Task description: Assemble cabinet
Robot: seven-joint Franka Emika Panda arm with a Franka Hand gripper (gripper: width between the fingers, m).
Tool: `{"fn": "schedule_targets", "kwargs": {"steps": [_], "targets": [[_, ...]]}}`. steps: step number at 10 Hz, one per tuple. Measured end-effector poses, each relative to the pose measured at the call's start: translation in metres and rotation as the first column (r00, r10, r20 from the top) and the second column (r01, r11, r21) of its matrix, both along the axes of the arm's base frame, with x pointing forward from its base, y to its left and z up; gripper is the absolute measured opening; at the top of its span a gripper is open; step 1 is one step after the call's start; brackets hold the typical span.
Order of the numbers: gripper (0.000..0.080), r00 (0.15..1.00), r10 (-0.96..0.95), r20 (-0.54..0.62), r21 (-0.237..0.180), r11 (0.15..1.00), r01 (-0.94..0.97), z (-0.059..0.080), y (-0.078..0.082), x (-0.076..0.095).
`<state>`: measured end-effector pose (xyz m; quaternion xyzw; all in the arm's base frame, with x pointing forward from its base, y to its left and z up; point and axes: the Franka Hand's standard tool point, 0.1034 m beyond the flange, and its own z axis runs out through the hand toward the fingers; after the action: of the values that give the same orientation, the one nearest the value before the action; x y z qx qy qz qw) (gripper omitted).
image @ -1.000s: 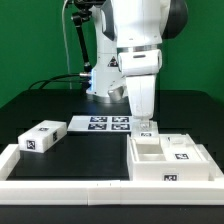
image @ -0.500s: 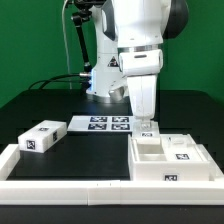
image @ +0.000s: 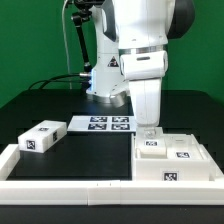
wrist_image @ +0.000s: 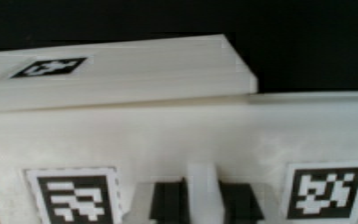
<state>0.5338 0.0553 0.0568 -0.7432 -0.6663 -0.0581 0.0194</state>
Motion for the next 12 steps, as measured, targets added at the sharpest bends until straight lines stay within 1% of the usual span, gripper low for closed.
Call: {"fn": "schedule_targets", "kwargs": {"steps": [2, 4, 5, 10, 11, 12], "targets": [[0.007, 1.0, 0.0, -0.01, 0.005, 1.0, 0.0, 0.0, -0.002, 0.022], [0.007, 1.0, 0.005, 0.003, 0.011, 1.0, -0.005, 0.001, -0.003, 0.037], [0.007, 1.0, 0.004, 0.007, 0.012, 1.0, -0.004, 0.001, -0.002, 0.04], [0.0071, 0.999, 0.021, -0.03, 0.009, 1.0, -0.021, 0.0, 0.0, 0.043], [0.0136, 0.999, 0.021, -0.027, 0.009, 1.0, -0.021, 0.0, 0.0, 0.043], [0.0136, 0.999, 0.021, -0.027, 0.009, 1.0, -0.02, 0.0, 0.0, 0.043]]}}
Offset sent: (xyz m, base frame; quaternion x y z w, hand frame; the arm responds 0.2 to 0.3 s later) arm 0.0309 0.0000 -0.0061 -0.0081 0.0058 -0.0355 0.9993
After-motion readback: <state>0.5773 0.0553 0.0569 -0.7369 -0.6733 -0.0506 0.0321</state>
